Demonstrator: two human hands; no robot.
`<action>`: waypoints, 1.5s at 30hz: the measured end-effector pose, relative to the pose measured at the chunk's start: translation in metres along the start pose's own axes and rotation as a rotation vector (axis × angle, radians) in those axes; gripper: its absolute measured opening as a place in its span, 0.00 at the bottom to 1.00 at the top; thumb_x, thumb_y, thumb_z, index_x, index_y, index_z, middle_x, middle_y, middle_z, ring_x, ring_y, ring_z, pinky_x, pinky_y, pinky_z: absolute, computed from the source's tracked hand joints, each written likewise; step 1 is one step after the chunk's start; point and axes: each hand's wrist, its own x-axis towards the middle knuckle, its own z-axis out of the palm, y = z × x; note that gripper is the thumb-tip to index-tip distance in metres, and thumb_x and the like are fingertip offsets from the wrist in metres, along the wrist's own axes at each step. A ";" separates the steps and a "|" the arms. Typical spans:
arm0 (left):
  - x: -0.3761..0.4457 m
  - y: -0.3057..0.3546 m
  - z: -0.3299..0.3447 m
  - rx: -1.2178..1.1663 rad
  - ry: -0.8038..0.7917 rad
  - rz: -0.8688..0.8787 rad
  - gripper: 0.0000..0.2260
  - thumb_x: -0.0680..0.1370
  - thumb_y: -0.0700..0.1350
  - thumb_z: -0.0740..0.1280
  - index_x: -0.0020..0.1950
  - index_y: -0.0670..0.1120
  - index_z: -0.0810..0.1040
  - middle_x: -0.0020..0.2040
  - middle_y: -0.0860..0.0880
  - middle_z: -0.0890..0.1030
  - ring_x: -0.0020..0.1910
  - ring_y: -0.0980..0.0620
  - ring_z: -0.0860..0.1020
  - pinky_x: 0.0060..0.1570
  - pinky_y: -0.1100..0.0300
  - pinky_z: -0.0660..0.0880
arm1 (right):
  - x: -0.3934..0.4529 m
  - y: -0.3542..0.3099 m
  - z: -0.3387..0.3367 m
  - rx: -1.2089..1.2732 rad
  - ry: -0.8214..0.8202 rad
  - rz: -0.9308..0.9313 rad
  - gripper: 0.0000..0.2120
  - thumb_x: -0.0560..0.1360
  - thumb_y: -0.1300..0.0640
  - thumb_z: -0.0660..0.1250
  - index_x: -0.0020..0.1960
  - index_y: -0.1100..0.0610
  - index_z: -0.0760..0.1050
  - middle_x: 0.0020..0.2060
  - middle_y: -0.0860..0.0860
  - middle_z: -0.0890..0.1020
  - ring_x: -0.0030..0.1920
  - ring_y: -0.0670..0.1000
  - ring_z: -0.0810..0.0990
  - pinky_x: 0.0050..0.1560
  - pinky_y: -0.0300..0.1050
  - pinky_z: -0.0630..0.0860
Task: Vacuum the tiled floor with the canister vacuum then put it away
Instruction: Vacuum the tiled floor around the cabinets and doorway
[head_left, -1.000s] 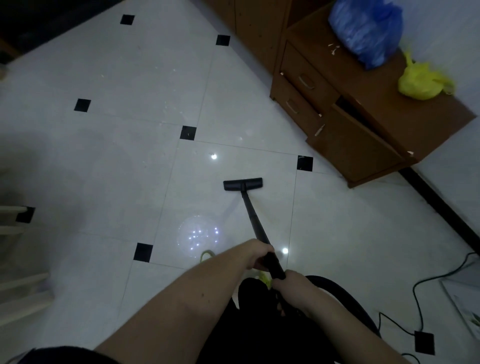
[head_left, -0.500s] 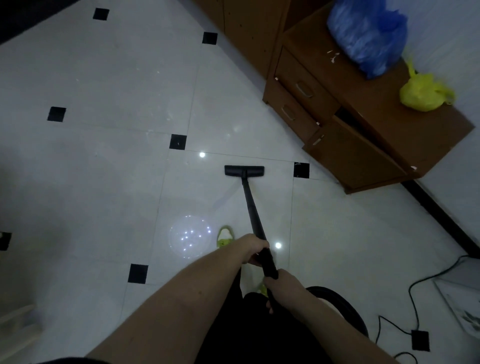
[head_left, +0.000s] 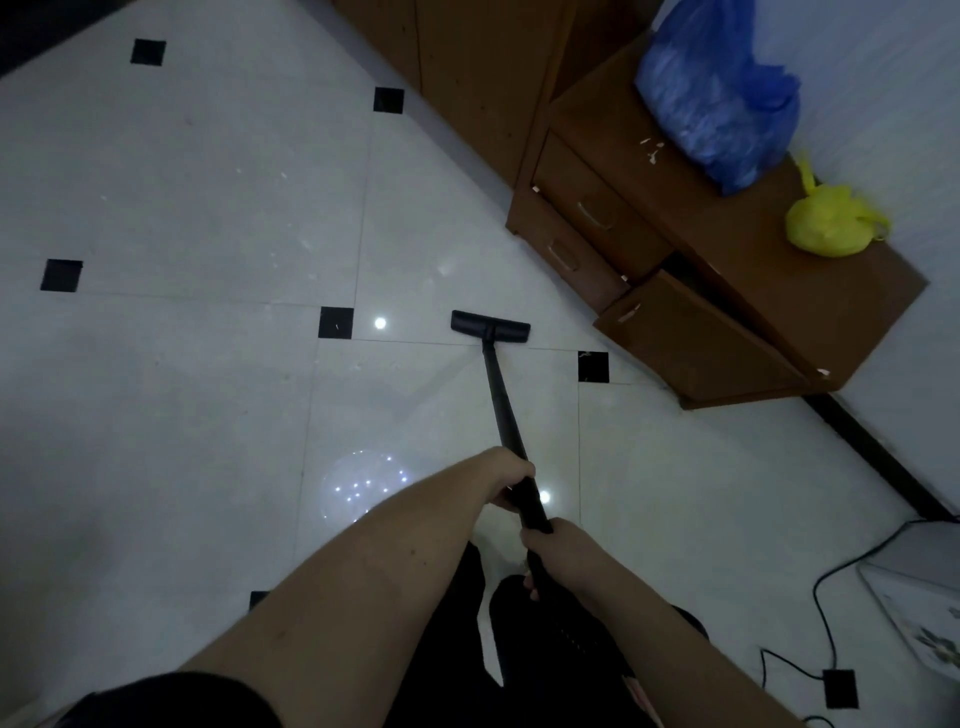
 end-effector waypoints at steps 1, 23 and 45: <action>0.002 0.005 -0.001 -0.002 -0.001 0.002 0.16 0.78 0.40 0.64 0.64 0.35 0.71 0.58 0.36 0.78 0.49 0.41 0.81 0.41 0.53 0.81 | 0.003 -0.004 -0.003 -0.001 0.011 -0.004 0.08 0.80 0.58 0.59 0.52 0.64 0.71 0.37 0.60 0.76 0.28 0.53 0.78 0.30 0.44 0.78; -0.012 -0.037 0.080 -0.226 0.066 0.068 0.17 0.75 0.40 0.67 0.62 0.39 0.73 0.54 0.38 0.79 0.47 0.42 0.81 0.31 0.56 0.79 | -0.024 0.063 -0.059 -0.311 -0.013 -0.072 0.05 0.79 0.56 0.59 0.53 0.56 0.71 0.35 0.53 0.78 0.27 0.49 0.79 0.29 0.42 0.77; -0.034 -0.047 0.022 -0.634 0.303 0.130 0.02 0.78 0.38 0.62 0.48 0.39 0.73 0.41 0.42 0.77 0.38 0.46 0.79 0.32 0.56 0.78 | 0.011 0.000 -0.039 -0.718 -0.138 -0.223 0.07 0.75 0.56 0.58 0.50 0.57 0.72 0.40 0.57 0.81 0.40 0.58 0.81 0.48 0.50 0.80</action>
